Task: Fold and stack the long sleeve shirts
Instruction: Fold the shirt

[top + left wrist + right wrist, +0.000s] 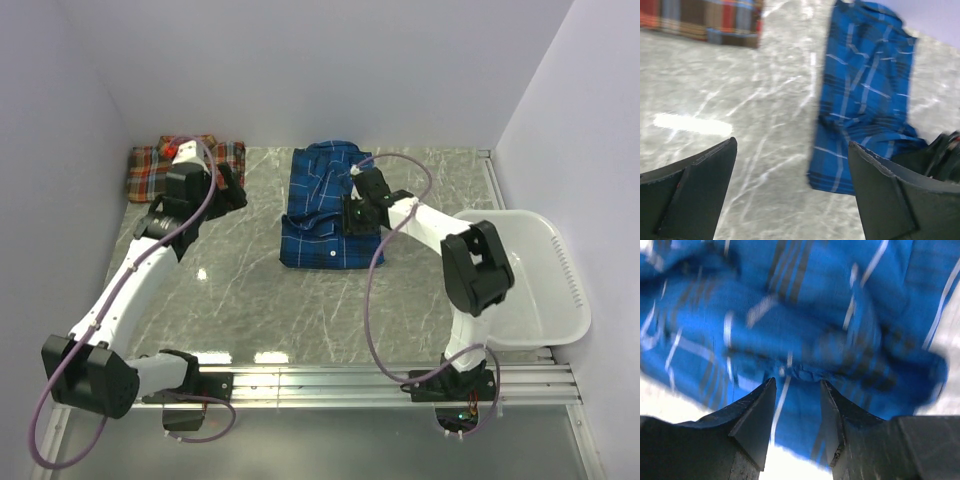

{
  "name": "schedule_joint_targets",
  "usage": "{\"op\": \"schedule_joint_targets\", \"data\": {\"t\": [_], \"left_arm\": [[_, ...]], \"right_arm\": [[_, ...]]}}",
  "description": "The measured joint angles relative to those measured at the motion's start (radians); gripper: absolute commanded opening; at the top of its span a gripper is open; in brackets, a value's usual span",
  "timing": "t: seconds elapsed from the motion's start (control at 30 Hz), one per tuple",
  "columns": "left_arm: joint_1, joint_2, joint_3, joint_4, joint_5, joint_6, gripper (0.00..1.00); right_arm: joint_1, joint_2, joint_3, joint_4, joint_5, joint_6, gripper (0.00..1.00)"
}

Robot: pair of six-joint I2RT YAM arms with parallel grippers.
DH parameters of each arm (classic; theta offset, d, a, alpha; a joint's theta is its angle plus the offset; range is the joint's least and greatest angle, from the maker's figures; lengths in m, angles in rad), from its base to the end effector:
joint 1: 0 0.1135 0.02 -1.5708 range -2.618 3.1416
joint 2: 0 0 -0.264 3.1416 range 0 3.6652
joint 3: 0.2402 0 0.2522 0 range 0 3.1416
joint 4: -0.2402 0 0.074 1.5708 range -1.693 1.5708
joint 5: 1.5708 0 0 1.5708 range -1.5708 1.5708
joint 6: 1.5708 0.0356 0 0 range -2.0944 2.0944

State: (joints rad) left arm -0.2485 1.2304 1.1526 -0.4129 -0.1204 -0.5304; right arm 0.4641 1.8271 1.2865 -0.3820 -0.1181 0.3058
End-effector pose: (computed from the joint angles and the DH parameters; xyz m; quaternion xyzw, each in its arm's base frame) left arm 0.2697 -0.0640 0.3516 -0.1509 0.8433 -0.1471 0.4944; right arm 0.3503 0.1800 0.2071 -0.0935 0.9418 0.1712 0.2736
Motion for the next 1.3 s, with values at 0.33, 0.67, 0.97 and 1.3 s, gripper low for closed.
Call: {"op": "schedule_joint_targets", "data": {"t": [0.33,0.67,0.97,1.3], "left_arm": [[0.003,-0.042,-0.096,0.046,-0.106,0.04,0.98],[0.004,-0.041,-0.096,0.053,-0.146,0.038,0.98],[0.009,-0.016,-0.096,0.048,-0.15,0.029,0.98],[0.01,-0.015,-0.096,0.048,-0.156,0.028,0.97]], "right_arm": [[-0.079,0.228,0.342,0.029,0.114,-0.003,0.48],[-0.067,0.141,0.328,0.064,0.103,-0.035,0.49],[0.134,-0.018,0.165,0.107,-0.105,-0.042,0.48],[0.14,0.319,0.352,0.087,-0.217,-0.046,0.48]]}}
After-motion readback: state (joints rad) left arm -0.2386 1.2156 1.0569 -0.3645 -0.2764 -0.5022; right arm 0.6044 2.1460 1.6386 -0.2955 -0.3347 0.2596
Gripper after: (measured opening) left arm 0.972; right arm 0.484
